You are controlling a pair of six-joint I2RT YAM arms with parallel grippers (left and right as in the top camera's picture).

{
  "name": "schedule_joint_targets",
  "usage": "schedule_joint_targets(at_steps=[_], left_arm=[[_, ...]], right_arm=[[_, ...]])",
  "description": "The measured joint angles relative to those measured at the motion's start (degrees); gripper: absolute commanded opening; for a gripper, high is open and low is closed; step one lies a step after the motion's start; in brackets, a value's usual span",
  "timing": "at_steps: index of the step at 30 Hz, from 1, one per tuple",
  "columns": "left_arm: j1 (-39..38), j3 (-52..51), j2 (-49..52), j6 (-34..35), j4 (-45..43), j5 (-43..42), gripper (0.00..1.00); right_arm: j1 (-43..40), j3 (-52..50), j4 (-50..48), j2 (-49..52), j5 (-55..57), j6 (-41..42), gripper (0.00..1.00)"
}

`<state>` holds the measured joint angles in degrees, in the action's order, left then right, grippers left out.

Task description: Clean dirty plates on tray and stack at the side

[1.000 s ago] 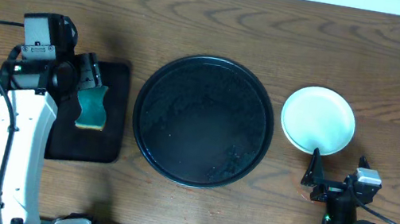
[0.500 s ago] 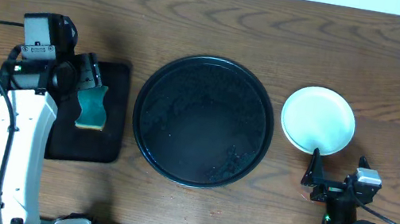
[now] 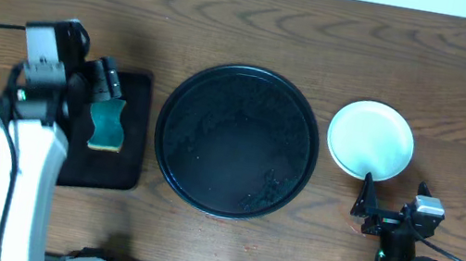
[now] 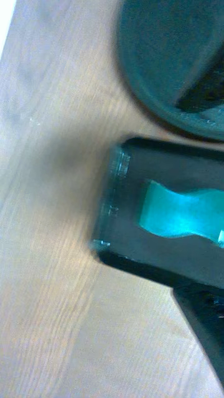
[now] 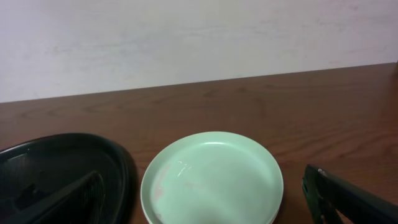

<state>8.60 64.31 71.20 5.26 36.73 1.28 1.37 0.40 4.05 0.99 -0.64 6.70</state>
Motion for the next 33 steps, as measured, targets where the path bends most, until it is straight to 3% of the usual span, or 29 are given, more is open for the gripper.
schedule_joint_targets(at_steps=[5, 10, 18, 33], left_arm=[[-4.44, -13.38, -13.77, 0.02, -21.11, 0.33, 0.88], [-6.45, -27.61, -26.99, 0.02, -32.57, 0.44, 0.88], [-7.21, -44.57, -43.32, -0.02, -39.08, 0.42, 0.88], [-9.94, -61.27, -65.00, -3.48, -40.65, 0.42, 0.88]], right_arm=[[0.00, 0.00, -0.04, 0.00, 0.02, 0.00, 0.99], [0.00, 0.00, -0.04, 0.00, 0.00, 0.00, 0.99], [0.00, 0.00, -0.04, 0.00, 0.00, 0.00, 0.99], [0.00, 0.00, -0.02, 0.00, 0.02, 0.00, 0.99]])
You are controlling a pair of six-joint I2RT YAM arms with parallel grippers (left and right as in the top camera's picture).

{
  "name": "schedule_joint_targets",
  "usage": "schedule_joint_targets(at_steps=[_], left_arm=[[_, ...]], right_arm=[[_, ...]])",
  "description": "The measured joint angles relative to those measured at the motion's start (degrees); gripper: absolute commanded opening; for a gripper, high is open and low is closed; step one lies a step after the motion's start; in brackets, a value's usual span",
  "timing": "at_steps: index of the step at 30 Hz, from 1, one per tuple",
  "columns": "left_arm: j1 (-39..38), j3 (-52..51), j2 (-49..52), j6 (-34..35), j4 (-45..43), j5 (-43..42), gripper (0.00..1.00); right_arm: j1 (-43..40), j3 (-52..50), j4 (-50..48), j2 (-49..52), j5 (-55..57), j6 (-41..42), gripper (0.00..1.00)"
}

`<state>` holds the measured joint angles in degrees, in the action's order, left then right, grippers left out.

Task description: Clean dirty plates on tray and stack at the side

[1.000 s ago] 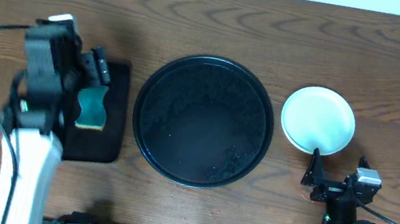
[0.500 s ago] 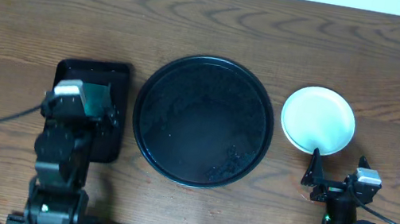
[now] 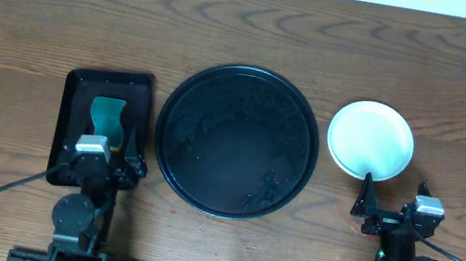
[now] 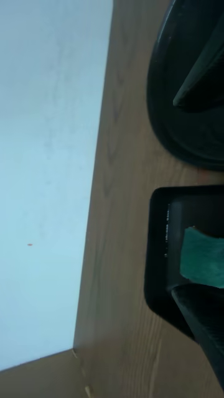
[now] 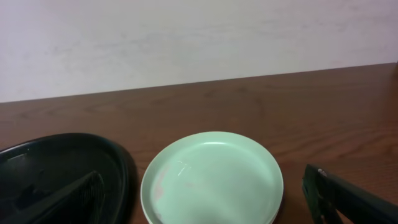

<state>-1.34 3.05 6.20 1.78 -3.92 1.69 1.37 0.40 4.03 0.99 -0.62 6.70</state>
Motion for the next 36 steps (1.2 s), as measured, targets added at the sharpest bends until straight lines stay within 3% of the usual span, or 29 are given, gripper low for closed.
schedule_joint_targets(at_steps=[8, 36], left_arm=[[-0.39, -2.58, -5.46, -0.81, 3.96, -0.02, 0.88], [-0.39, -2.14, -5.60, -1.64, 5.16, -0.44, 0.88]], right_arm=[[0.00, 0.00, 0.00, 0.00, -0.02, 0.00, 0.99], [0.00, 0.00, 0.00, 0.00, 0.00, 0.00, 0.99]])
